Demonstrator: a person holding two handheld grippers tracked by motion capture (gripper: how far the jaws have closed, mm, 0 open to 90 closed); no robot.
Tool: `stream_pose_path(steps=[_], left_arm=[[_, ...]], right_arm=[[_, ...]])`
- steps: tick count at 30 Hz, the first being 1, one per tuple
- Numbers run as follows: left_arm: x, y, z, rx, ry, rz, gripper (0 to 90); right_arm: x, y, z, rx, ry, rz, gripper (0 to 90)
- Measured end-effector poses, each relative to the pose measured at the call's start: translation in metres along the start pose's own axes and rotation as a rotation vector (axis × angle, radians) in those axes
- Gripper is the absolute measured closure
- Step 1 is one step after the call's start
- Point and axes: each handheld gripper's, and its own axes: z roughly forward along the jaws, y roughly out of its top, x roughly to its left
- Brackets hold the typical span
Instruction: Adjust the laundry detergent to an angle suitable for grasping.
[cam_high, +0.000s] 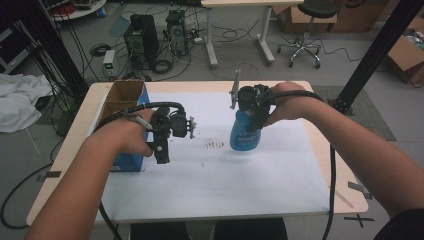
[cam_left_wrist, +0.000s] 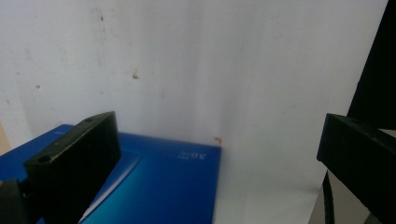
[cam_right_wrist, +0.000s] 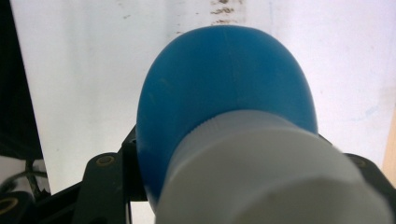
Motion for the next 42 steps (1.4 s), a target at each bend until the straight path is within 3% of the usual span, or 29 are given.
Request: stream_pose_path(steps=[9, 16, 23, 27, 35, 42], left_arm=[[-0.003, 0.002, -0.002, -0.008, 0.001, -0.003, 0.1], [-0.004, 0.003, -0.004, -0.010, 0.007, 0.006, 0.1], [-0.005, 0.004, -0.005, -0.010, 0.011, 0.012, 0.1], [-0.006, 0.004, -0.004, -0.010, 0.011, 0.008, 0.1], [-0.008, 0.004, -0.004, -0.009, 0.012, 0.010, 0.1], [-0.008, 0.004, -0.003, -0.006, 0.012, 0.011, 0.1]], right_arm=[[-0.003, -0.004, 0.004, -0.005, -0.011, 0.171, 39.4], [-0.001, -0.006, 0.010, 0.025, 0.007, 0.264, 39.4], [0.001, -0.007, 0.022, 0.062, 0.023, 0.321, 39.4], [0.006, -0.005, 0.028, 0.079, 0.020, 0.321, 39.3], [0.009, -0.002, 0.037, 0.068, 0.021, 0.363, 39.3], [0.010, -0.001, 0.045, 0.057, 0.025, 0.362, 39.3]])
